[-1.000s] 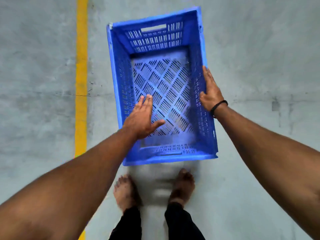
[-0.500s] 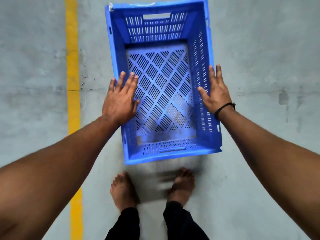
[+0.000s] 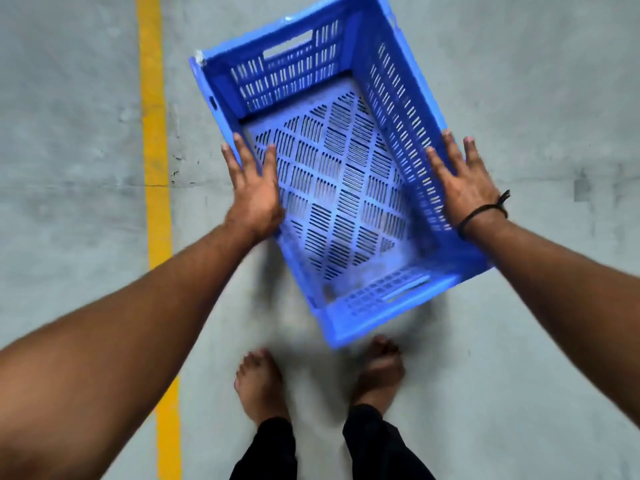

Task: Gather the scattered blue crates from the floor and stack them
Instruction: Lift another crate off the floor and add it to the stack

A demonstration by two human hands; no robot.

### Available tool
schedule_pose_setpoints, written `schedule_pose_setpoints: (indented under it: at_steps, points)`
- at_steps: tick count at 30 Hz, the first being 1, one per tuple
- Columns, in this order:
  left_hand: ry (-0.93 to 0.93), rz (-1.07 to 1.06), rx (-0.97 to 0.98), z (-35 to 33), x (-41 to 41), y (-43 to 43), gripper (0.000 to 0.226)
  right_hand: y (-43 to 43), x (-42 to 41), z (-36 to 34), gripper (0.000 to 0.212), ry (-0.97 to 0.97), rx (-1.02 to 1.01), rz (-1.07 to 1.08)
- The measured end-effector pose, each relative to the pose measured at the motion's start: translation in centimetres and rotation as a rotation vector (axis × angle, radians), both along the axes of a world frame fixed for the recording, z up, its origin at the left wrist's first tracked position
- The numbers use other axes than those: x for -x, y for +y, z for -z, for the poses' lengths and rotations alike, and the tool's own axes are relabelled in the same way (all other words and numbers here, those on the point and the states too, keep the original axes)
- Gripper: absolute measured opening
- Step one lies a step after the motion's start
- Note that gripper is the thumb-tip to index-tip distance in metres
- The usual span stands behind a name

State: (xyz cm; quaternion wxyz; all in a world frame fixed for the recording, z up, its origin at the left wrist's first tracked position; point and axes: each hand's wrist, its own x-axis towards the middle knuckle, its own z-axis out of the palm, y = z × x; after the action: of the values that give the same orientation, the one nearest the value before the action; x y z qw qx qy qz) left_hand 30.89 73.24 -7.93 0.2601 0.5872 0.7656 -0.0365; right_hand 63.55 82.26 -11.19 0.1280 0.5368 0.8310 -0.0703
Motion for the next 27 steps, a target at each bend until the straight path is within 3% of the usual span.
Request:
schedule_pose_setpoints:
  at_steps: [3, 6, 8, 12, 15, 19, 23, 27]
  points:
    - [-0.006, -0.067, 0.042, 0.1, -4.0, -3.1, 0.096, 3.7, 0.0, -0.9, 0.077, -0.034, 0.041, 0.025]
    - [0.092, -0.042, 0.087, 0.5, -6.4, -5.1, 0.092, 5.1, 1.3, -1.7, 0.083, -0.113, 0.131, 0.006]
    - [0.160, 0.053, -0.002, 0.6, -5.6, -5.1, 0.081, 4.4, 1.9, -2.3, 0.090, -0.154, 0.136, 0.059]
    - [0.148, 0.376, -0.169, 0.4, -0.2, -4.1, 0.076, -2.3, 1.1, -3.7, 0.082, 0.007, -0.006, 0.263]
    - [0.122, 0.611, -0.087, 0.2, 3.4, -3.8, 0.083, -9.8, 0.2, -3.2, 0.077, -0.001, 0.004, 0.433]
    - [0.093, 0.774, 0.000, 0.8, 4.9, -3.3, 0.090, -14.5, 0.5, -0.4, 0.070, -0.122, 0.182, 0.465]
    - [0.152, 0.841, -0.149, 1.6, 5.0, -3.5, 0.067, -14.4, 0.6, -0.1, 0.082, -0.005, 0.133, 0.527]
    - [0.153, 0.735, -0.181, 1.4, 2.9, -5.2, 0.058, -9.6, -1.3, -1.5, 0.087, 0.117, 0.029, 0.414]
